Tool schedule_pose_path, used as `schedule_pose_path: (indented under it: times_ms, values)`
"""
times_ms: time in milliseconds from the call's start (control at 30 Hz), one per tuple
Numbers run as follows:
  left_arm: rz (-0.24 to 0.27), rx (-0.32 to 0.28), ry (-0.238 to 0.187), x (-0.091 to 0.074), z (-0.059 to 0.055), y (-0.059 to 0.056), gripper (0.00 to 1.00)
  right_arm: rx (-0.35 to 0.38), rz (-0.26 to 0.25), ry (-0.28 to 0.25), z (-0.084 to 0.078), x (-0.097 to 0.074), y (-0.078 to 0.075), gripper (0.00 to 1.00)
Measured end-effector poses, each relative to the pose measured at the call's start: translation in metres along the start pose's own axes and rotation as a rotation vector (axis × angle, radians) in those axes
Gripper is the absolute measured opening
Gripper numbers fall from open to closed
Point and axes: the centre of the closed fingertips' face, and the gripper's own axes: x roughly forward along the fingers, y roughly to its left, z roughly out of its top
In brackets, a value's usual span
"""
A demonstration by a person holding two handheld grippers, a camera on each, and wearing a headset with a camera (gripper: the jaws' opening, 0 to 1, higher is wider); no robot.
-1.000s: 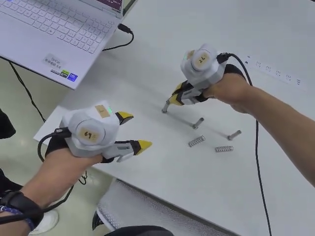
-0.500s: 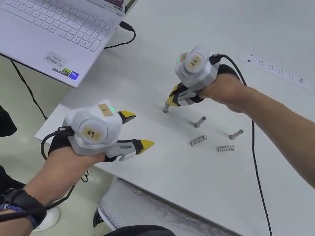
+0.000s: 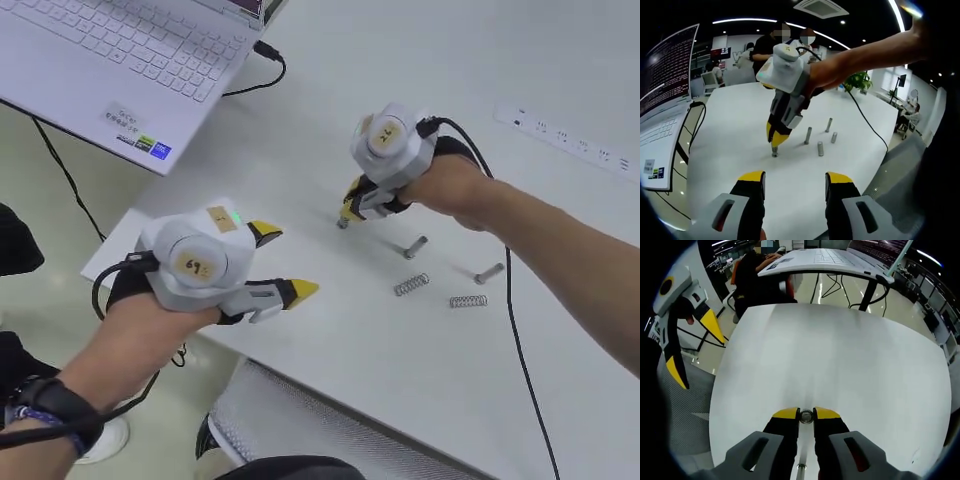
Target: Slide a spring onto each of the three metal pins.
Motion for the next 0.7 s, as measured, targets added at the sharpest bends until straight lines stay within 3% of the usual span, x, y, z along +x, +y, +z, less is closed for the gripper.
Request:
schedule_pose_path:
  times_ms: [367, 700]
  values:
    - [0.000, -0.002, 0.003, 0.002, 0.000, 0.001, 0.43, -0.017, 0.003, 0.021, -0.005, 0.006, 0.001, 0.09]
    - [-0.001, 0.010, 0.002, 0.000, 0.003, 0.000, 0.43, -0.006, 0.000, -0.006, -0.001, -0.005, 0.002, 0.16]
